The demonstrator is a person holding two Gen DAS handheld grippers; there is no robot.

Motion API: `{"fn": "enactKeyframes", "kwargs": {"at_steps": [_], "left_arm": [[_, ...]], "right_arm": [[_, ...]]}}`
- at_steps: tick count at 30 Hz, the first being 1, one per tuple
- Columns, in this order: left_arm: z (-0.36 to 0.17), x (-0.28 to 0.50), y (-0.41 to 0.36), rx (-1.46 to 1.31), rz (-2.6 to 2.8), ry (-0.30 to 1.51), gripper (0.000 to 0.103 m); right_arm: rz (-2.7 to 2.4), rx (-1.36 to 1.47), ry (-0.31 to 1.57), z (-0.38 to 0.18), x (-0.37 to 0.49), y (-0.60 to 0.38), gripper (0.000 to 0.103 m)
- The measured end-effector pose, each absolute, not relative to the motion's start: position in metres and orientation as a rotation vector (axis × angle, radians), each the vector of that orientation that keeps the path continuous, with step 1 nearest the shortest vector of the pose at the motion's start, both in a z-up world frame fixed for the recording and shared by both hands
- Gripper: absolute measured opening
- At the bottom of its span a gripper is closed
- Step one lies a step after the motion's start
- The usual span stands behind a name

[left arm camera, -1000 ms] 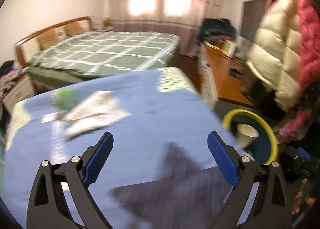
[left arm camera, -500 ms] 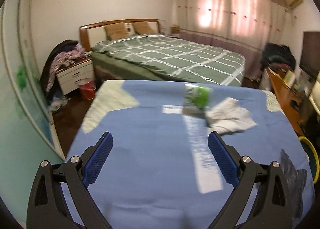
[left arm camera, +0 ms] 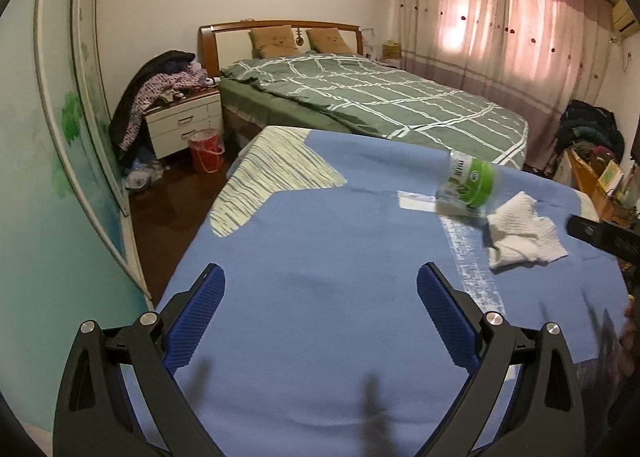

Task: Collect trash
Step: 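Move the right gripper to the crumpled paper towel and pinch it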

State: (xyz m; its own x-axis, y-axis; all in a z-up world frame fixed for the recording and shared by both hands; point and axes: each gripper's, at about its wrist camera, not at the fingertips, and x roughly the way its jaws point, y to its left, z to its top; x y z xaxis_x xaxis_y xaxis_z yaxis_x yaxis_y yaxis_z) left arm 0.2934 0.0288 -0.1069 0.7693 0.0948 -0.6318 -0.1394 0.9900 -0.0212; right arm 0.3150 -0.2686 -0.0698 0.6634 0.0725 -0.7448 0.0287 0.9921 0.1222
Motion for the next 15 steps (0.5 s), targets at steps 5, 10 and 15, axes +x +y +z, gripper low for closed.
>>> {"fn": "enactKeyframes", "kwargs": {"at_steps": [5, 10, 15], "left_arm": [[-0.109, 0.294, 0.025, -0.057, 0.137, 0.696, 0.095], [-0.113, 0.297, 0.024, -0.056, 0.132, 0.710, 0.095], [-0.115, 0.300, 0.026, -0.075, 0.131, 0.727, 0.095]], "right_arm": [[0.010, 0.109, 0.882, -0.088, 0.349, -0.257, 0.088], [0.004, 0.111, 0.976, -0.111, 0.371, -0.249, 0.088], [-0.019, 0.038, 0.956, -0.118, 0.371, -0.231, 0.092]]}}
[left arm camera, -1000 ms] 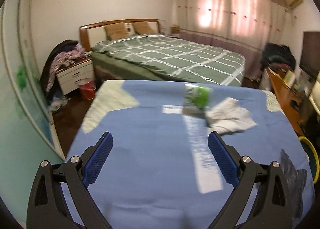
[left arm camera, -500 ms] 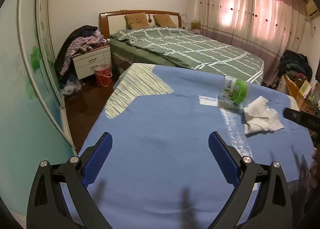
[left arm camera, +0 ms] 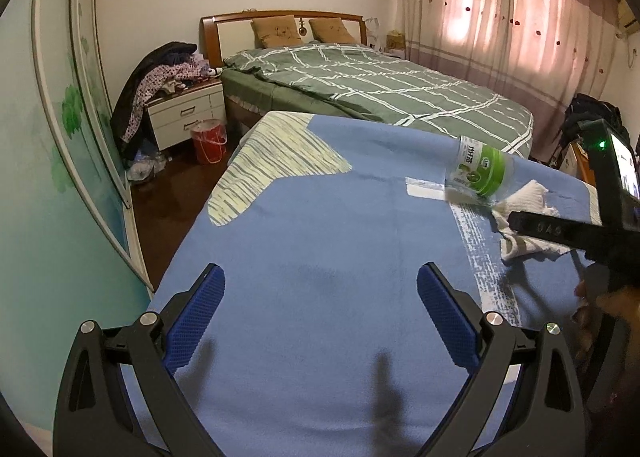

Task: Collect trash
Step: 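Move the right gripper to the crumpled paper towel and pinch it, then carry the paper towel over the bin and open the right gripper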

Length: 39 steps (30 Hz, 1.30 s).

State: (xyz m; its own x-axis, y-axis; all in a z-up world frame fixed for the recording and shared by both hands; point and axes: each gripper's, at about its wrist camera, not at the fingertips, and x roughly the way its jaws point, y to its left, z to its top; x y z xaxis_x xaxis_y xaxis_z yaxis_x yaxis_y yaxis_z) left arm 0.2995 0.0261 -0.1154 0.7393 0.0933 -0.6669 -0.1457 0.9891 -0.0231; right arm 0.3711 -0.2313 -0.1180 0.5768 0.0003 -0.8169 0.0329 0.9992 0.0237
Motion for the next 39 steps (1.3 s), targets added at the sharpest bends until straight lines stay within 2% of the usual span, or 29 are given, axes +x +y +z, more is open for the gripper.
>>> {"fn": "enactKeyframes", "kwargs": {"at_steps": [3, 5, 6, 7, 8, 11, 19, 26, 32, 39], "left_arm": [[-0.117, 0.300, 0.026, -0.084, 0.129, 0.737, 0.095], [-0.117, 0.301, 0.026, -0.084, 0.128, 0.739, 0.095], [-0.117, 0.300, 0.026, -0.083, 0.128, 0.738, 0.095], [-0.117, 0.300, 0.025, -0.081, 0.128, 0.737, 0.095], [-0.117, 0.300, 0.025, -0.080, 0.127, 0.736, 0.095], [-0.117, 0.299, 0.024, -0.080, 0.127, 0.736, 0.095], [-0.118, 0.299, 0.023, -0.075, 0.123, 0.739, 0.095], [-0.118, 0.298, 0.020, -0.071, 0.120, 0.737, 0.095], [-0.118, 0.296, 0.017, -0.063, 0.107, 0.737, 0.095], [-0.117, 0.294, 0.012, -0.056, 0.083, 0.735, 0.095]], "right_arm": [[-0.011, 0.035, 0.948, -0.116, 0.368, -0.230, 0.082], [0.006, 0.030, 0.939, -0.113, 0.363, -0.228, 0.058], [0.013, 0.029, 0.935, -0.111, 0.361, -0.226, 0.050], [0.022, 0.034, 0.935, -0.110, 0.360, -0.224, 0.030], [0.027, 0.041, 0.936, -0.110, 0.358, -0.224, 0.018], [0.046, 0.075, 0.947, -0.108, 0.351, -0.231, 0.004], [0.051, 0.166, 0.918, -0.090, 0.312, -0.271, 0.003], [-0.007, 0.217, 0.797, -0.056, 0.251, -0.321, 0.003], [-0.197, 0.258, 0.690, -0.040, 0.197, -0.388, 0.003], [-0.503, 0.336, 0.638, -0.047, 0.150, -0.478, 0.003]]}}
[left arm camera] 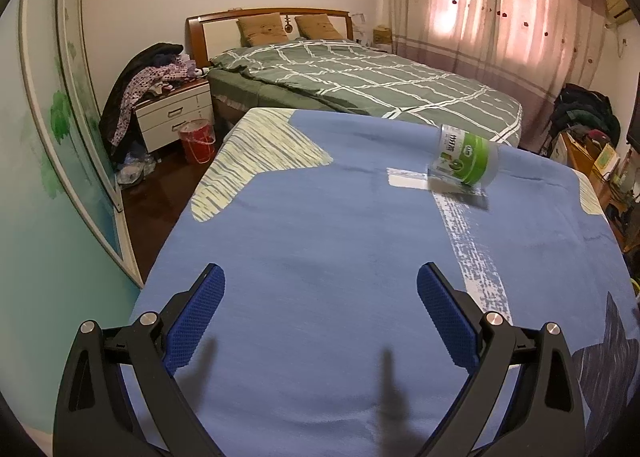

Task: Collect trash
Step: 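Carry the paper towel over the bin and open the right gripper, then grasp the green-lidded plastic jar with the left gripper and lift it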

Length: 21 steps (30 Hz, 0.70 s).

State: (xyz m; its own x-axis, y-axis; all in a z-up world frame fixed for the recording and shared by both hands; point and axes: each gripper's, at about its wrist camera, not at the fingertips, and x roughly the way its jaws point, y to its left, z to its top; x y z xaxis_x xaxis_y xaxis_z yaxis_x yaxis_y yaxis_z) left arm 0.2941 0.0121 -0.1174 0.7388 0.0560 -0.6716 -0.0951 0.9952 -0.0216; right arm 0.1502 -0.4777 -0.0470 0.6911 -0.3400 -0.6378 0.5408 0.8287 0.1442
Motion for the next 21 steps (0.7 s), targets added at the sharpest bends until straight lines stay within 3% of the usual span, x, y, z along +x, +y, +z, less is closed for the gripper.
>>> {"fn": "enactKeyframes", "kwargs": {"at_steps": [10, 14, 15, 17, 19, 21], "left_arm": [[-0.115, 0.292, 0.005, -0.039, 0.052, 0.720, 0.095], [-0.115, 0.293, 0.003, -0.032, 0.044, 0.719, 0.095], [-0.115, 0.293, 0.002, -0.029, 0.042, 0.718, 0.095], [-0.115, 0.292, 0.001, -0.024, 0.038, 0.718, 0.095], [-0.115, 0.293, -0.003, -0.014, 0.022, 0.721, 0.095], [-0.116, 0.296, -0.011, 0.008, -0.004, 0.746, 0.095]], "right_arm": [[-0.760, 0.401, 0.630, -0.072, 0.124, -0.544, 0.003], [-0.783, 0.410, 0.654, -0.079, 0.128, -0.552, 0.008], [-0.787, 0.409, 0.661, -0.081, 0.128, -0.551, 0.011], [-0.792, 0.410, 0.664, -0.083, 0.128, -0.551, 0.035], [-0.798, 0.405, 0.648, -0.082, 0.126, -0.550, 0.047], [-0.797, 0.396, 0.635, -0.079, 0.125, -0.546, 0.050]]}}
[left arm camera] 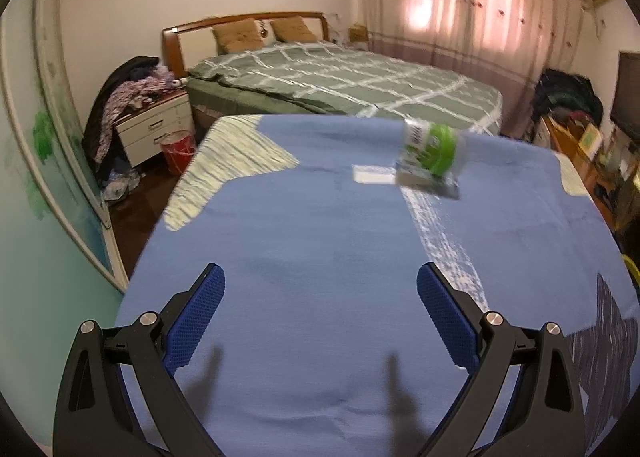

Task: Collect trash
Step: 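Grasp the green-lidded plastic jar with the left gripper and lift it, then carry the green-lidded jar over the bin and open the left gripper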

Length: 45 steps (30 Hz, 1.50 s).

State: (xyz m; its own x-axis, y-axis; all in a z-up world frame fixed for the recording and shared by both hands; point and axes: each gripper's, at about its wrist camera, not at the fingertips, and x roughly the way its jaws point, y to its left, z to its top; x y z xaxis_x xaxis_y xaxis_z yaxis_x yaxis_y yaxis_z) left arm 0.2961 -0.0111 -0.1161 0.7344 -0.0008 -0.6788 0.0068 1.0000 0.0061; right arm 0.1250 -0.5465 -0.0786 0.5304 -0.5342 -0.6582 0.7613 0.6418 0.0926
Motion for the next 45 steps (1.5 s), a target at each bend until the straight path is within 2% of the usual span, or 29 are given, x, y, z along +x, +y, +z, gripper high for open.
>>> {"fn": "enactKeyframes", "kwargs": {"at_steps": [2, 5, 12, 20, 28, 30, 32, 38, 45], "left_arm": [[-0.116, 0.299, -0.020, 0.019, -0.049, 0.779, 0.095], [-0.108, 0.305, -0.040, 0.053, -0.122, 0.792, 0.095], [-0.093, 0.356, -0.083, 0.058, -0.290, 0.818, 0.098], [-0.101, 0.435, -0.106, 0.088, -0.310, 0.831, 0.098], [-0.115, 0.482, -0.124, 0.188, -0.302, 0.837, 0.098], [-0.118, 0.489, -0.128, 0.199, -0.304, 0.845, 0.094], [-0.122, 0.497, -0.131, 0.207, -0.300, 0.863, 0.070], [-0.115, 0.488, -0.140, 0.216, -0.291, 0.859, 0.070], [-0.086, 0.422, -0.188, 0.252, -0.391, 0.828, 0.070]], "right_arm": [[-0.782, 0.404, 0.631, -0.079, 0.125, -0.546, 0.055], [-0.754, 0.414, 0.638, -0.081, 0.125, -0.543, 0.056], [-0.689, 0.428, 0.651, -0.085, 0.130, -0.538, 0.057], [-0.666, 0.438, 0.648, -0.086, 0.130, -0.538, 0.058], [-0.654, 0.438, 0.654, -0.087, 0.132, -0.537, 0.058], [-0.652, 0.443, 0.654, -0.087, 0.131, -0.538, 0.058], [-0.649, 0.448, 0.651, -0.086, 0.131, -0.538, 0.058], [-0.605, 0.456, 0.637, -0.078, 0.127, -0.534, 0.058], [-0.548, 0.407, 0.648, -0.071, 0.109, -0.527, 0.063]]}}
